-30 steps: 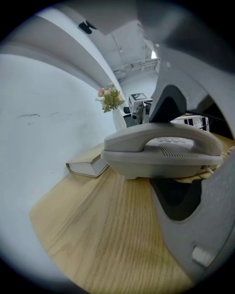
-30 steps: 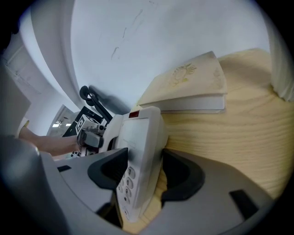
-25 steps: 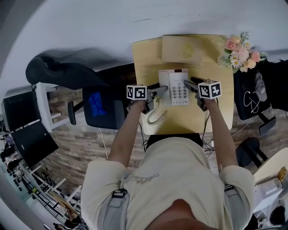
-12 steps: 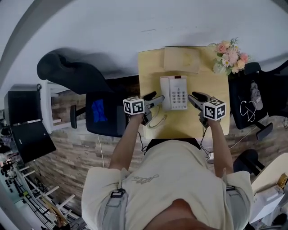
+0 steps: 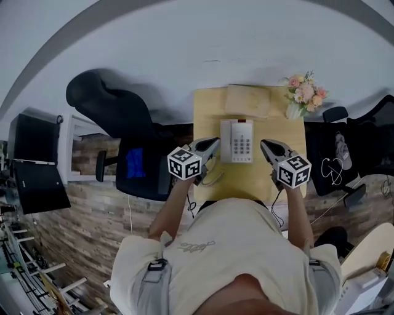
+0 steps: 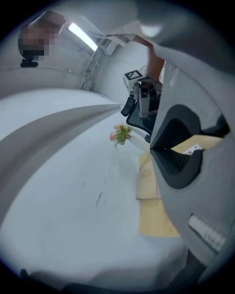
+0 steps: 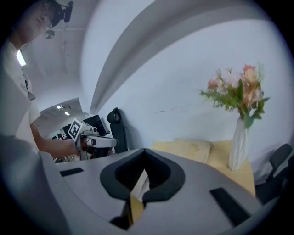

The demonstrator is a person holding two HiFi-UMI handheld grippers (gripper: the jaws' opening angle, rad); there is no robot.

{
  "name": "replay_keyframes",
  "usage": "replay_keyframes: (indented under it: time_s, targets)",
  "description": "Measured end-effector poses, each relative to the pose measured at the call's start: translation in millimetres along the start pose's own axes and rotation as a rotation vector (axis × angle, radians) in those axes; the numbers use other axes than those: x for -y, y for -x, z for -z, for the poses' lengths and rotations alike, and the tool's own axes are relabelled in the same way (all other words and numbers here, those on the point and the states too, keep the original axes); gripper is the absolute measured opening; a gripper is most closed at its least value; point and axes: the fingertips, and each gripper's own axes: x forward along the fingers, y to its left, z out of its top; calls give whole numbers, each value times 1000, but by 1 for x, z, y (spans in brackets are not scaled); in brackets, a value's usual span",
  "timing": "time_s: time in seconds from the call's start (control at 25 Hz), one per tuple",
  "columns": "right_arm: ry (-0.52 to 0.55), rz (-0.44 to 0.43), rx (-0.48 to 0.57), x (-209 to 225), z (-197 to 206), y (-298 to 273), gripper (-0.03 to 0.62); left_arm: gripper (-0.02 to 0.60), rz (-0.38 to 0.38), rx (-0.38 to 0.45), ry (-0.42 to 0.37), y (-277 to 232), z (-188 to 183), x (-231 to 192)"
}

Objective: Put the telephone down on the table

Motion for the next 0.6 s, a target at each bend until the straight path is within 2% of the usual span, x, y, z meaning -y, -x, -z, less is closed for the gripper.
replay_keyframes:
  time_s: [0.16,0.4,0.6]
  targets:
    - [83,4,87,-17,-44,11,2,17,0,78,-60,10,-30,31]
    - [183,30,177,-38,-92,32,2,17,-53,154,-147,15,-71,40]
    - [262,63,249,-51,-124,48,2,17,-83,182,-295,27,-118,55]
